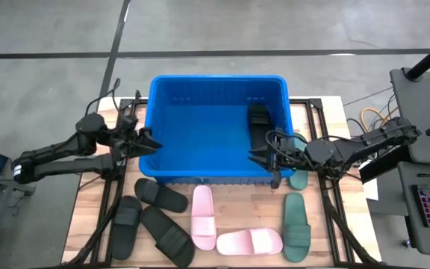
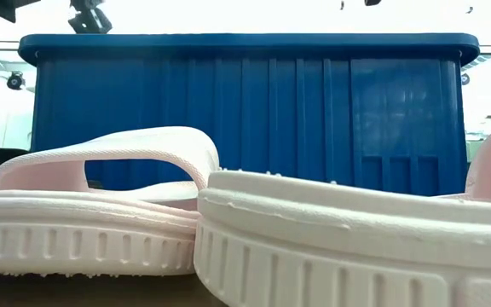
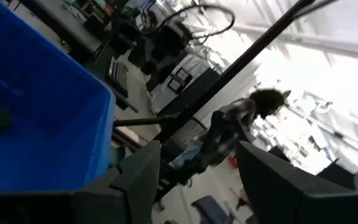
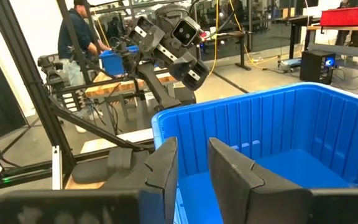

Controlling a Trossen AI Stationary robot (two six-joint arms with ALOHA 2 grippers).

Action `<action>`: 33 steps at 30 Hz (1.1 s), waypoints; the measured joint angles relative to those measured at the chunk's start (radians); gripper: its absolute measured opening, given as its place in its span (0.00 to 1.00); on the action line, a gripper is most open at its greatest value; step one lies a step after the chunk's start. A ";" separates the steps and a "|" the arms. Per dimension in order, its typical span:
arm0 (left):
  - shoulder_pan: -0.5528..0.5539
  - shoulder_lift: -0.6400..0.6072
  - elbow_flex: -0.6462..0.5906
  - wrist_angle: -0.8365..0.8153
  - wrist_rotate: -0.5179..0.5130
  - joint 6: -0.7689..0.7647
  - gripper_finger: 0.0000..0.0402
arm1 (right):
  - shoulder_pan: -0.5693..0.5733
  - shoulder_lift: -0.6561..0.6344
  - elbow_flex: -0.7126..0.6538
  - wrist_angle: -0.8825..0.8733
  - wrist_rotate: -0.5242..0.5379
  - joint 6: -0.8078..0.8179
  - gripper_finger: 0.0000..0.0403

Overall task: Pick and place slides into bin
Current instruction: Put the black slide into the blue bin

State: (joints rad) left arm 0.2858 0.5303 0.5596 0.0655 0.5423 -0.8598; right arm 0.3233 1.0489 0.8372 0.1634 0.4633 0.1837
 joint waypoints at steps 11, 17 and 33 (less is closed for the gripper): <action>-0.041 0.156 0.125 -0.002 0.009 0.166 0.49 | 0.000 0.000 0.000 -0.003 0.000 -0.004 0.19; -0.056 0.230 0.174 -0.006 0.086 0.185 0.49 | 0.000 0.000 0.000 -0.003 0.008 -0.004 0.20; -0.120 0.313 0.320 -0.263 0.098 0.282 0.49 | 0.000 0.000 0.000 -0.033 0.009 0.000 0.18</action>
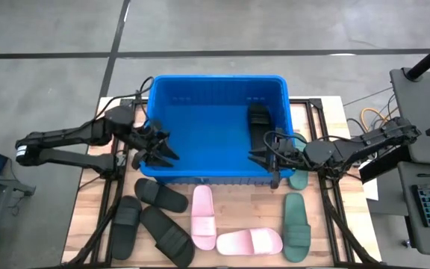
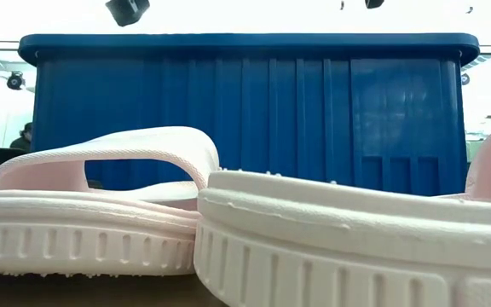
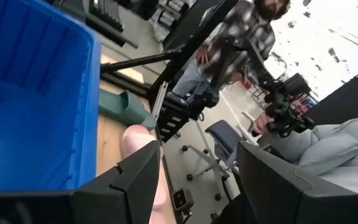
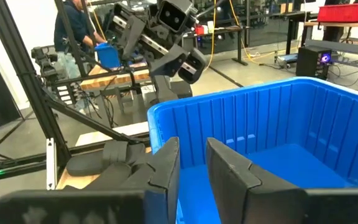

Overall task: Pick and place slides into bin
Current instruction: Put the black slide into the blue bin

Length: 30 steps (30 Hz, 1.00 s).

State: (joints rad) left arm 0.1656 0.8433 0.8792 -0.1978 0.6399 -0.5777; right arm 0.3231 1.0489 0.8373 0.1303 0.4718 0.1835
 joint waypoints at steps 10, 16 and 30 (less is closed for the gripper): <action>-0.058 0.028 0.016 -0.108 -0.003 -0.056 0.49 | 0.000 0.000 0.000 0.000 0.000 0.007 0.17; -0.117 0.024 0.030 -0.199 -0.005 -0.151 0.49 | -0.001 0.000 0.000 0.000 0.000 -0.008 0.18; -0.220 0.026 0.109 -0.463 -0.056 -0.224 0.49 | -0.001 0.001 0.000 -0.021 0.000 -0.007 0.17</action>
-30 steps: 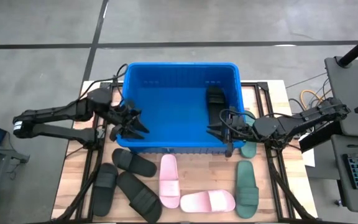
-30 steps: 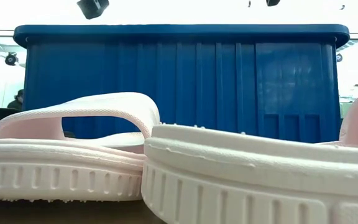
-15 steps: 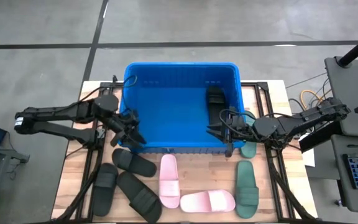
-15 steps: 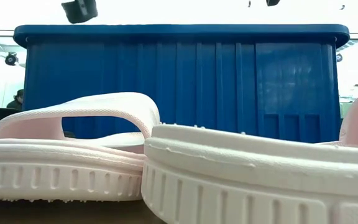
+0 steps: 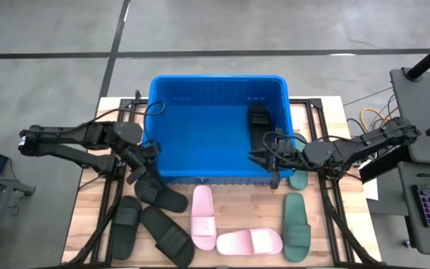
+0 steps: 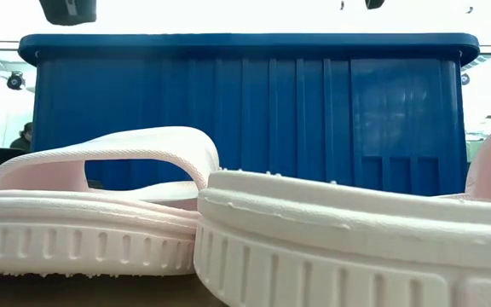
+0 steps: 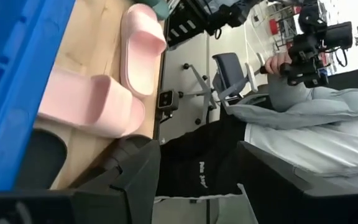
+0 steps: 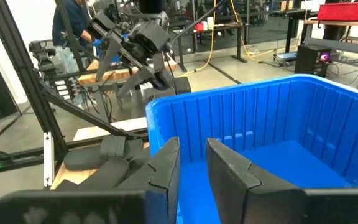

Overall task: Pick and place slides into bin
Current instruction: Put the black slide into the blue bin

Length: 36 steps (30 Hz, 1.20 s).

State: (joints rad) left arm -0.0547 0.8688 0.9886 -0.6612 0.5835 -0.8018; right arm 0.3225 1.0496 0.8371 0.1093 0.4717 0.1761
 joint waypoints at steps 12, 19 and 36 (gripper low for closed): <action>-0.019 0.031 -0.016 -0.183 0.064 -0.029 0.49 | 0.000 0.000 0.000 -0.015 0.000 0.000 0.20; -0.043 0.061 -0.021 -0.264 0.126 -0.024 0.49 | 0.000 0.000 0.000 -0.033 0.000 0.000 0.17; -0.264 0.104 -0.011 -0.216 -0.178 -0.108 0.49 | 0.000 0.000 0.000 -0.085 0.000 0.007 0.18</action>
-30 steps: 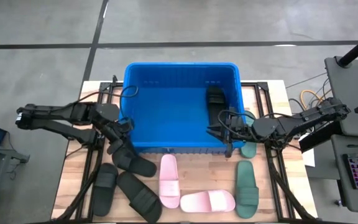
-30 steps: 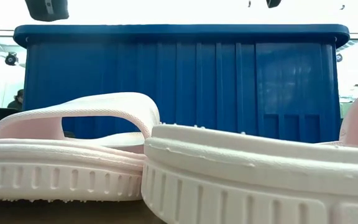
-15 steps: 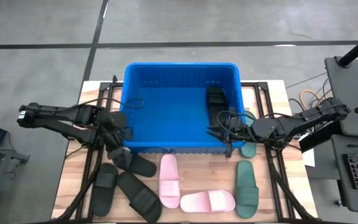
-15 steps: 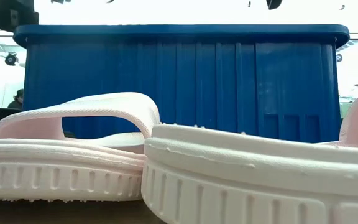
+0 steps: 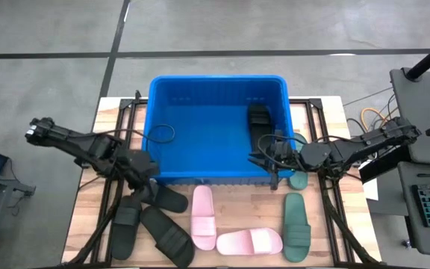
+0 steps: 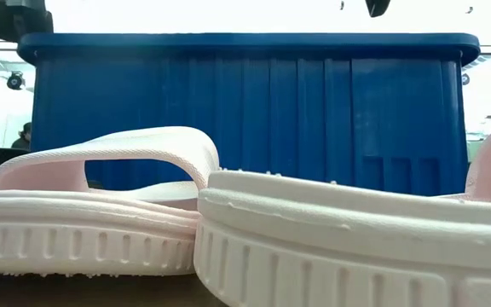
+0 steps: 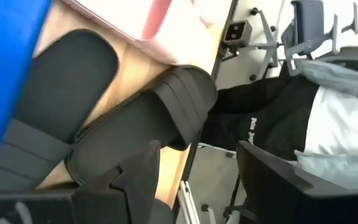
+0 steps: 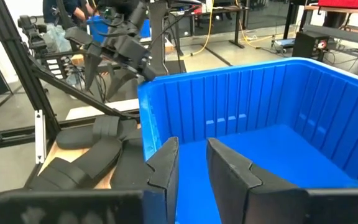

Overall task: Pick and place slides into bin
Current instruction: Put the black slide into the blue bin

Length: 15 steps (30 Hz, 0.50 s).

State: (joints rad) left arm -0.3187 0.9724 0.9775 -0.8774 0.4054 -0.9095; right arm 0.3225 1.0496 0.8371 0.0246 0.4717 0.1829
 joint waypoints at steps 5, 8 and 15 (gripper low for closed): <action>-0.066 0.045 0.000 0.074 -0.015 -0.050 0.49 | 0.000 0.000 0.000 -0.001 0.000 -0.001 0.18; -0.081 0.068 0.003 0.099 -0.024 -0.051 0.49 | 0.000 0.000 0.000 -0.002 0.000 -0.002 0.17; -0.083 0.032 0.007 0.073 -0.080 -0.022 0.49 | 0.000 0.000 0.000 -0.003 0.000 -0.003 0.18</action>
State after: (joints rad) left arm -0.4015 1.0045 0.9842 -0.8042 0.3254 -0.9319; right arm 0.3225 1.0500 0.8371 0.0219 0.4717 0.1795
